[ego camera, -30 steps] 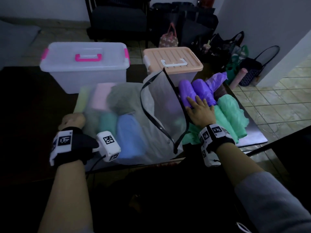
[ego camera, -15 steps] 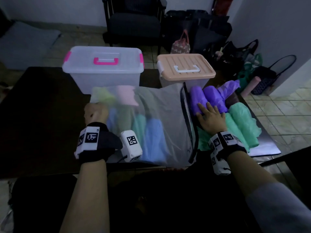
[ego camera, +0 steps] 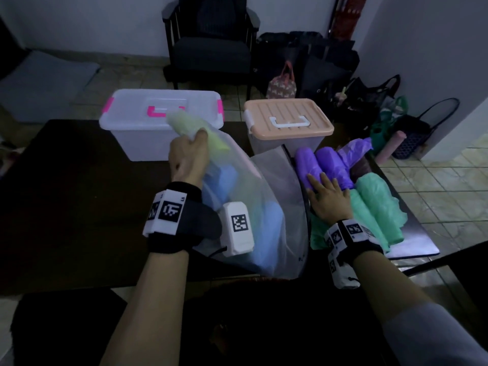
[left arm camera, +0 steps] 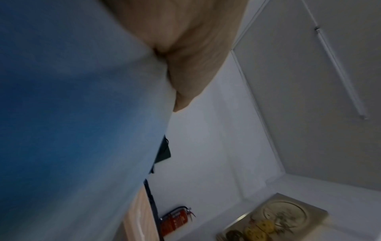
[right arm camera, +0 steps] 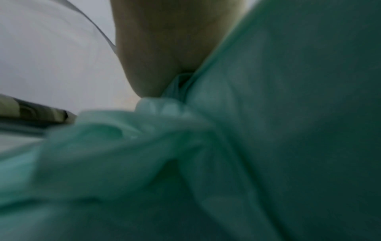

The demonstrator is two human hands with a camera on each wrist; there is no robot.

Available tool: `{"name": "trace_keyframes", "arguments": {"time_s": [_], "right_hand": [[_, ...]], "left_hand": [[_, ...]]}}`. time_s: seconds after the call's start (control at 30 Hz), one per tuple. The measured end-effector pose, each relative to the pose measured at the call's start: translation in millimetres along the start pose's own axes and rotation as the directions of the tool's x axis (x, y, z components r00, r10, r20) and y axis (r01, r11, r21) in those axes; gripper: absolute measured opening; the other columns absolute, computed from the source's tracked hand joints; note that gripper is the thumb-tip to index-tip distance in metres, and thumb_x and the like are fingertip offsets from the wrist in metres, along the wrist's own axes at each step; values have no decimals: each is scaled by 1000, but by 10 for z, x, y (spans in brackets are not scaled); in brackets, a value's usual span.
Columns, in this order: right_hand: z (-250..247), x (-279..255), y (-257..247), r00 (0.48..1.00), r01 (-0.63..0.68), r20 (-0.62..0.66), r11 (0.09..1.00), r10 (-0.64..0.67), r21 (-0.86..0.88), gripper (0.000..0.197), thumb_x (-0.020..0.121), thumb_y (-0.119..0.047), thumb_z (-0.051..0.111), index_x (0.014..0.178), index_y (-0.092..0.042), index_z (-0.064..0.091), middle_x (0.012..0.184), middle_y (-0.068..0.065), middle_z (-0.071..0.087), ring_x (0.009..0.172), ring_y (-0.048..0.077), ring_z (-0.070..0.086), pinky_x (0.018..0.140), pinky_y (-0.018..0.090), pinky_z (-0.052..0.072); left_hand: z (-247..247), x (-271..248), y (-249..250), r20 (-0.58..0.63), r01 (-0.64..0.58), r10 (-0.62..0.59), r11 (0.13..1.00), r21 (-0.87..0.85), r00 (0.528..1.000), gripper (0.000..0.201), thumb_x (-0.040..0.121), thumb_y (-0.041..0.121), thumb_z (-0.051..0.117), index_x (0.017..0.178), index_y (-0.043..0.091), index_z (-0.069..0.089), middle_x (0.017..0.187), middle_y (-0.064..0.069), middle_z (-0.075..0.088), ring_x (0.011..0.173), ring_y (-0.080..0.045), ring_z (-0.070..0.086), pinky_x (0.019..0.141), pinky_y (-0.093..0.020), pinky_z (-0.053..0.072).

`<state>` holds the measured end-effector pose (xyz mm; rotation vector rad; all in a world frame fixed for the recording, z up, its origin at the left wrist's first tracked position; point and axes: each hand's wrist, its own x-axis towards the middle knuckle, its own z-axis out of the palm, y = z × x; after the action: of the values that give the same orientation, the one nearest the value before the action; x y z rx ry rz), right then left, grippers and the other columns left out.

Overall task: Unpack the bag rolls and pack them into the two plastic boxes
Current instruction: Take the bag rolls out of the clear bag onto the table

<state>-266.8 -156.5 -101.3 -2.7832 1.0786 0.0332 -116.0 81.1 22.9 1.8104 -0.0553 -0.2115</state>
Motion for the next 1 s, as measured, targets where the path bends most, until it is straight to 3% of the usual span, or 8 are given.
{"name": "trace_keyframes", "arguments": {"time_s": [0.2, 0.33, 0.47, 0.57, 0.7, 0.87, 0.93, 1.0], "right_hand": [[14, 15, 36, 999, 27, 32, 997, -25, -68, 62, 98, -30, 41, 149, -38, 8, 159, 1, 7, 145, 30, 8, 114, 56, 11], [32, 27, 63, 999, 32, 10, 996, -31, -84, 69, 95, -21, 45, 148, -40, 6, 159, 0, 7, 146, 30, 8, 114, 54, 11], [32, 26, 67, 999, 32, -1, 996, -32, -87, 64, 96, -23, 41, 148, -40, 8, 159, 0, 8, 145, 29, 10, 114, 52, 13], [11, 13, 42, 1000, 15, -13, 998, -16, -54, 51, 100, -37, 31, 148, -39, 15, 158, 0, 12, 145, 29, 12, 114, 52, 12], [1, 16, 15, 1000, -1, -17, 1000, 0, -21, 48, 100, -43, 27, 147, -38, 19, 158, -1, 16, 145, 28, 13, 114, 53, 11], [11, 28, 28, 1000, 1, -17, 1000, -1, -5, 49, 100, -44, 27, 147, -39, 19, 157, -1, 16, 145, 28, 12, 115, 53, 10], [18, 22, 33, 1000, 0, -19, 1000, 0, 2, 49, 99, -43, 28, 147, -39, 19, 157, -1, 16, 145, 28, 12, 115, 53, 10], [15, 18, 33, 1000, -3, -13, 1000, 3, 3, 49, 99, -43, 28, 147, -39, 18, 158, -2, 15, 145, 28, 12, 115, 53, 9]], "left_hand": [[294, -151, 302, 57, -108, 114, 989, -96, 992, 36, 96, 29, 44, 63, 16, 44, 68, 0, 48, 73, -19, 50, 69, -25, 37], [366, -220, 501, 61, -169, 178, 976, -138, 982, 38, 96, 27, 44, 60, 15, 42, 61, 2, 42, 57, -10, 41, 53, -24, 33], [316, -227, 697, 58, -179, 199, 954, -241, 978, 33, 96, 29, 45, 65, 17, 43, 64, 2, 44, 60, -10, 42, 55, -22, 35], [238, -194, 740, 44, -163, 183, 943, -292, 982, 27, 94, 30, 47, 71, 17, 47, 70, 0, 46, 63, -11, 44, 58, -23, 37], [63, -81, 611, -16, -114, 115, 950, -291, 993, 12, 92, 26, 50, 86, 16, 54, 69, 4, 43, 59, -7, 42, 47, -15, 40], [-294, 204, 285, -158, -3, -36, 971, -238, 987, 39, 84, 24, 60, 119, 8, 57, 81, 2, 59, 57, -8, 45, 46, -20, 37], [-448, 280, 141, -198, 29, -77, 971, -236, 977, 31, 83, 20, 60, 113, 10, 60, 74, 1, 55, 47, -6, 42, 34, -13, 31], [-580, 325, -9, -236, 62, -120, 970, -237, 964, 7, 84, 15, 59, 90, 16, 60, 63, 3, 45, 31, 0, 39, 28, -8, 25]]}}
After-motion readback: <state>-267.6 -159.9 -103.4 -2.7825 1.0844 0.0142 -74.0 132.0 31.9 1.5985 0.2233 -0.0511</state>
